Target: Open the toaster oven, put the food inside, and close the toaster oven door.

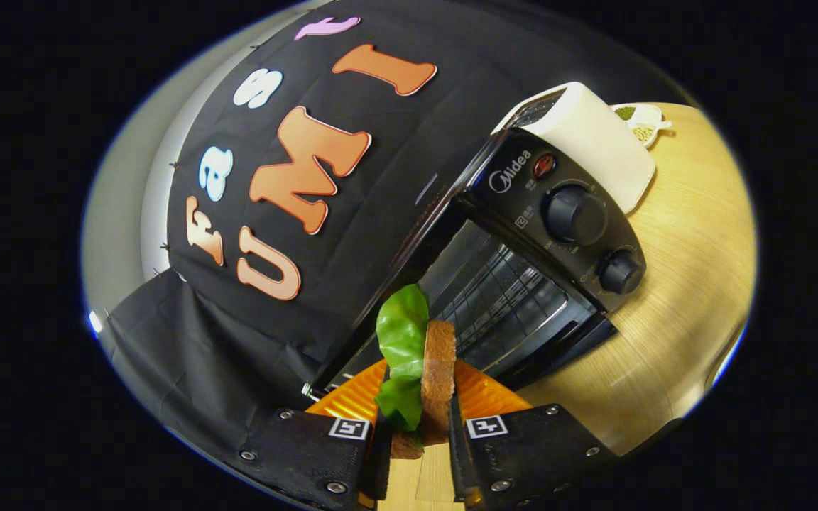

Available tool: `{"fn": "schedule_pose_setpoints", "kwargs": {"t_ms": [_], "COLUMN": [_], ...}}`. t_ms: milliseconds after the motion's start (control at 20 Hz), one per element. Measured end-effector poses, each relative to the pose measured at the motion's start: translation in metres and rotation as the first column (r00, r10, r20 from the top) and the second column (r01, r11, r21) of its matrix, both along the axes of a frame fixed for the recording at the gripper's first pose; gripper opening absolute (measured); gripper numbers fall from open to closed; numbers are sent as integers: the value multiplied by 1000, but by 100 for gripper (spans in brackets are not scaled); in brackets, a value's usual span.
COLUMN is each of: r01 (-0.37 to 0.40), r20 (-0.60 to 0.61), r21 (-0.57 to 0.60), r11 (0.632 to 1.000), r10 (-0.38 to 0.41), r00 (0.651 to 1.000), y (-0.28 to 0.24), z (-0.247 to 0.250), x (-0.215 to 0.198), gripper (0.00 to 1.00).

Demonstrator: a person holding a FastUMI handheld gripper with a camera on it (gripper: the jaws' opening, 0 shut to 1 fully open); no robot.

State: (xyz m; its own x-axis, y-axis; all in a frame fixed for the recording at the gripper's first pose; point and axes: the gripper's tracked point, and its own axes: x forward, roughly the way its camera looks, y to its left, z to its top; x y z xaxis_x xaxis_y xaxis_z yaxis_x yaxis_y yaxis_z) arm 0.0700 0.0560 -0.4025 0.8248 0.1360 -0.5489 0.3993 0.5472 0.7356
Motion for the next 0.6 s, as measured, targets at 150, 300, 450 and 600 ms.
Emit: {"fn": "schedule_pose_setpoints", "kwargs": {"t_ms": [150, 300, 450, 600], "r01": [53, 97, 145, 169], "r20": [4, 24, 36, 29], "r21": [3, 37, -13, -29], "r11": [999, 995, 989, 985], "r10": [-53, -97, -145, -168], "r00": [999, 995, 989, 985], "y": [-2, 1, -5, -4], "z": [-15, -22, -31, -40], "x": [12, 25, 35, 40], "gripper": [35, 35, 35, 35]}}
